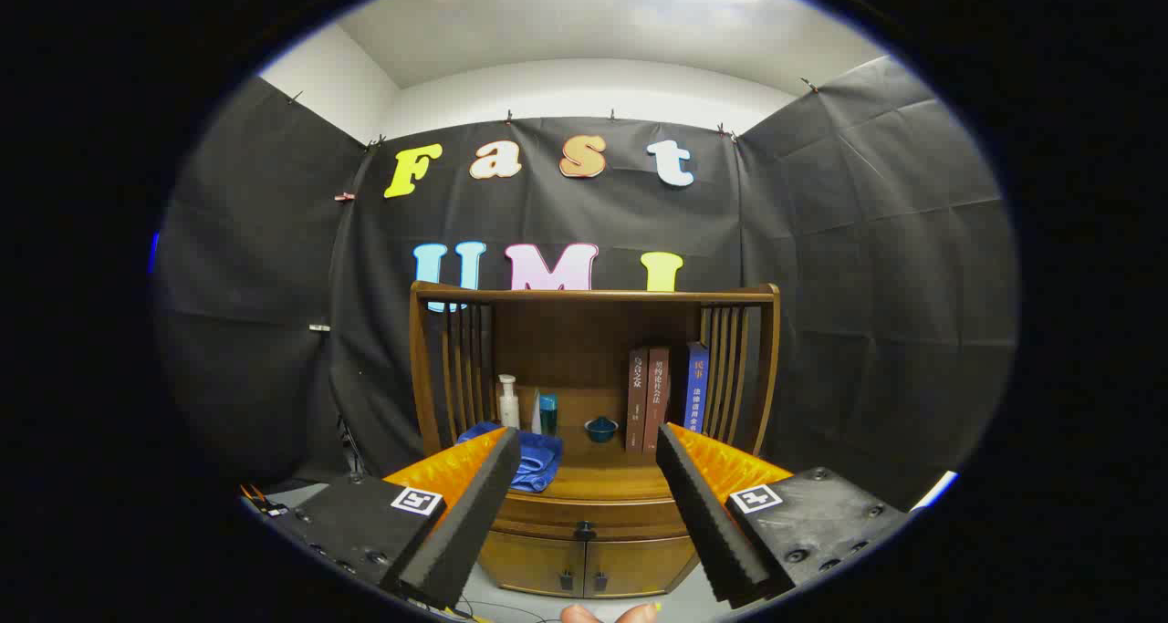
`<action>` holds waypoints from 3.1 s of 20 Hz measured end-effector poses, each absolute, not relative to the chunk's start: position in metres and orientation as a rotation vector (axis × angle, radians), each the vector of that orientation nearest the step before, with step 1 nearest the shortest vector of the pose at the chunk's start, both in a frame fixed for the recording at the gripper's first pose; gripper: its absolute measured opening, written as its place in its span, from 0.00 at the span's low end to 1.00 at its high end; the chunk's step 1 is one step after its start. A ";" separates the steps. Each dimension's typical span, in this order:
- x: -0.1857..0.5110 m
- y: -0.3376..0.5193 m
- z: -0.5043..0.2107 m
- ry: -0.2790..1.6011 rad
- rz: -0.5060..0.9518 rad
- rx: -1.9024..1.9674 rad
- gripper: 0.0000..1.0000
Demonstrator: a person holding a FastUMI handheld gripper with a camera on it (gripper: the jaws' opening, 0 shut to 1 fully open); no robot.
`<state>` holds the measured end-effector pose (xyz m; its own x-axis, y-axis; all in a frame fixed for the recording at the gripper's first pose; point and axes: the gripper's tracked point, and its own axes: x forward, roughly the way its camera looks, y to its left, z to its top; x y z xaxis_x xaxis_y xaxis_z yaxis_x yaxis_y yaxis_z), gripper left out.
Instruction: Pull open the drawer, take out the items inside it, and place them on the countertop above the cabinet.
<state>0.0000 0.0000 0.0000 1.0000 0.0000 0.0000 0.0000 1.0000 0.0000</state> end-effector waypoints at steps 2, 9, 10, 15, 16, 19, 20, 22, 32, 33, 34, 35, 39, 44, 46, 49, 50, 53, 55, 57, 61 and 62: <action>0.001 0.000 0.001 -0.005 -0.003 0.007 0.98; 0.004 -0.002 -0.006 0.001 0.002 -0.010 0.99; 0.004 -0.002 -0.007 0.002 0.001 -0.006 0.99; 0.009 -0.006 -0.015 0.008 -0.007 -0.004 0.98; 0.010 -0.006 -0.017 0.006 -0.006 -0.002 0.98; 0.017 -0.006 -0.032 -0.003 -0.006 0.004 0.98; 0.020 -0.006 -0.039 -0.007 -0.007 0.007 0.98; 0.028 -0.003 -0.056 -0.018 -0.004 0.007 0.98; 0.090 0.021 -0.243 0.153 0.027 0.004 0.99; 0.098 0.022 -0.261 0.177 0.024 0.008 0.99; 0.105 0.022 -0.277 0.197 0.018 0.012 0.99; 0.112 0.021 -0.293 0.217 0.009 0.012 0.99; 0.143 0.013 -0.336 0.271 -0.020 0.008 0.99; 0.180 0.003 -0.363 0.310 -0.045 -0.013 0.98; 0.192 0.003 -0.373 0.328 -0.033 0.006 0.81; 0.193 0.002 -0.376 0.311 -0.025 0.028 0.56; 0.193 0.002 -0.375 0.303 -0.024 0.032 0.48; 0.192 0.000 -0.376 0.319 -0.028 0.029 0.34; 0.183 0.000 -0.376 0.333 -0.033 0.031 0.33; 0.170 -0.001 -0.375 0.342 -0.035 0.027 0.34; 0.135 -0.001 -0.372 0.353 -0.035 0.027 0.33; 0.126 0.000 -0.371 0.356 -0.034 0.026 0.33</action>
